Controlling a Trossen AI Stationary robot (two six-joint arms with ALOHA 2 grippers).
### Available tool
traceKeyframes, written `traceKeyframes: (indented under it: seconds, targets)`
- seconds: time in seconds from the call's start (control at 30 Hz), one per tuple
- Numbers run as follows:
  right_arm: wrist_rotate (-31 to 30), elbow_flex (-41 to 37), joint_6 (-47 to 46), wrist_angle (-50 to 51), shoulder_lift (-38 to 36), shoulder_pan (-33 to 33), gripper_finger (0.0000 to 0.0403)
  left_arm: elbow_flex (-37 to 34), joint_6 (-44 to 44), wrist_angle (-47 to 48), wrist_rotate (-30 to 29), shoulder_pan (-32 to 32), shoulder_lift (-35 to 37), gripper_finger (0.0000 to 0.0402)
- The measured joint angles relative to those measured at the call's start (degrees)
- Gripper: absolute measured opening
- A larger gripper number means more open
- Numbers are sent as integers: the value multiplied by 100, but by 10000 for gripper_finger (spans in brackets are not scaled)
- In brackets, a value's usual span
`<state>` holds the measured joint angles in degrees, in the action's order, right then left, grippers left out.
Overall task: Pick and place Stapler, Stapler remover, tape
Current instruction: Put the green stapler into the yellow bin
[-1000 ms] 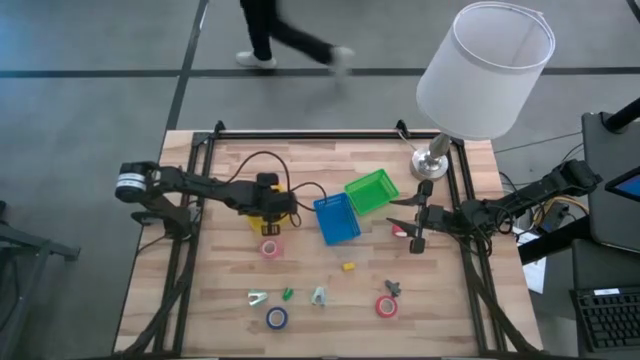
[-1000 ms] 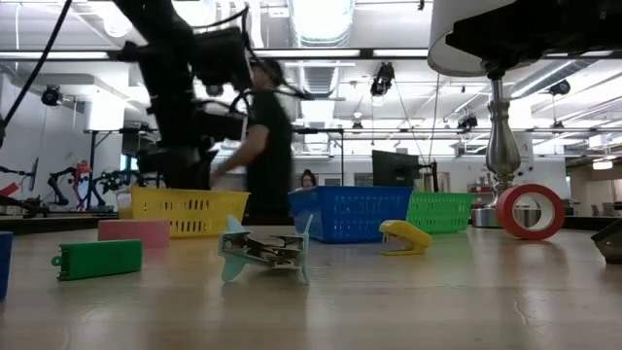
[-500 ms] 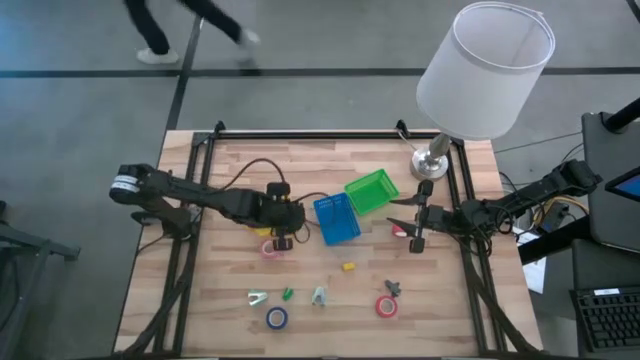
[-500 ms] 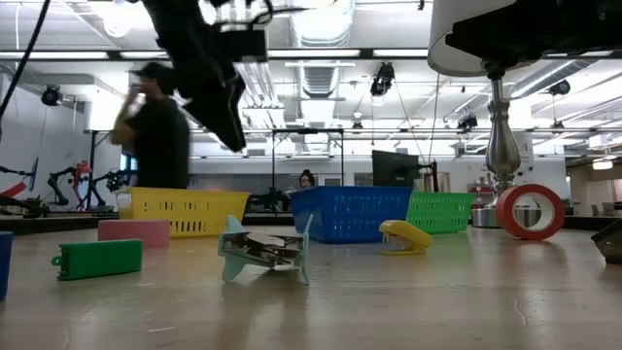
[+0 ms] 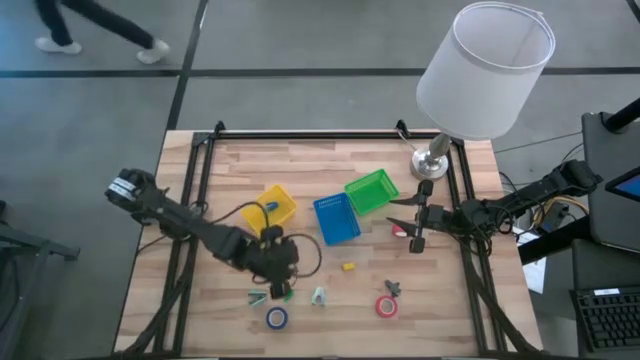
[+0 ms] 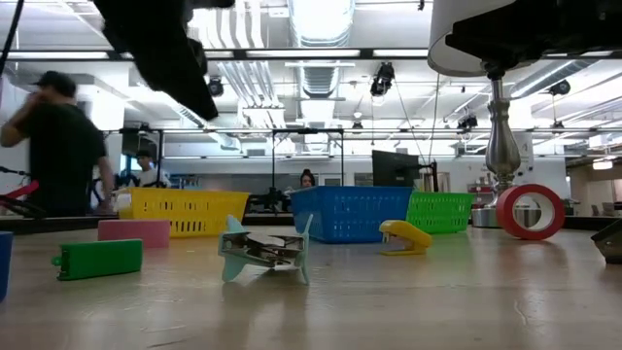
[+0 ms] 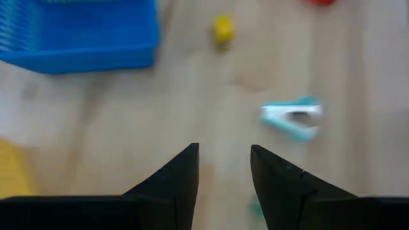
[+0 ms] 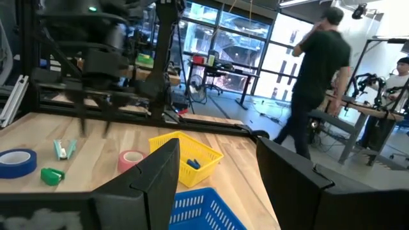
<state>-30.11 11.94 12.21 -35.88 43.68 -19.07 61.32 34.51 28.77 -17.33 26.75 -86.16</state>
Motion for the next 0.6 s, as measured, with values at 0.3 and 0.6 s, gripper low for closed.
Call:
traceKeyframes:
  seconds: [0.3,0.6]
  targets:
    - [0,0,405,-107,4,0,206,-584,1091,-1552,-553,812,-24,145]
    - [-2,127,1081,-695,-6,0,206,-931,2267,-1654,-901,1171,-378,145]
